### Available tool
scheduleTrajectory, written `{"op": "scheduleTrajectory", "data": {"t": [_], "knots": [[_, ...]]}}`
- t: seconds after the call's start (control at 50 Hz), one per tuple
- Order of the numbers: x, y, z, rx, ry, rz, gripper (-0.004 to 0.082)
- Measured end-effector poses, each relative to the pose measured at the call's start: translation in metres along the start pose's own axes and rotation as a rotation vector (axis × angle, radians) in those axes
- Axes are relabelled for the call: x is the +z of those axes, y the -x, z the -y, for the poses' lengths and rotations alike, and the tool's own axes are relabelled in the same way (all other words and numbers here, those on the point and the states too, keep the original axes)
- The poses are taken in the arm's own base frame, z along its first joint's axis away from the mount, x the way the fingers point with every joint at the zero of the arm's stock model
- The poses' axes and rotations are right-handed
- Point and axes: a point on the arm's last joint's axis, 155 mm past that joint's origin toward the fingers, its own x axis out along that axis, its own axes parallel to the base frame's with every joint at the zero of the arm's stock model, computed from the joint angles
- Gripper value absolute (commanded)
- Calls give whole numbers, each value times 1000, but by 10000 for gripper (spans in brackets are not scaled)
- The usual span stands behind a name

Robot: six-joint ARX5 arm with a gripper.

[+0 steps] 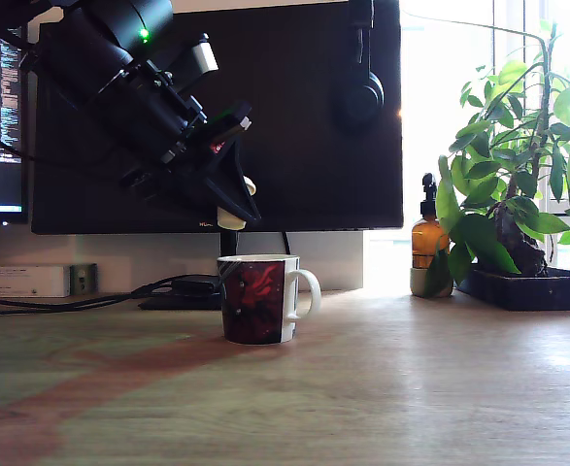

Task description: Pick up the coffee capsules from the table one by one and drop them inside the nearest coffee cup

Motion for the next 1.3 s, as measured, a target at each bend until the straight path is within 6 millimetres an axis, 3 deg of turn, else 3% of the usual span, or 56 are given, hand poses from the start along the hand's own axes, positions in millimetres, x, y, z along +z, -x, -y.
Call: {"op": "scheduleTrajectory", "data": {"t": [1.08, 1.3], "knots": [[2, 2, -18, 89, 5, -5, 181], [26, -4, -21, 93, 7, -10, 181]]}}
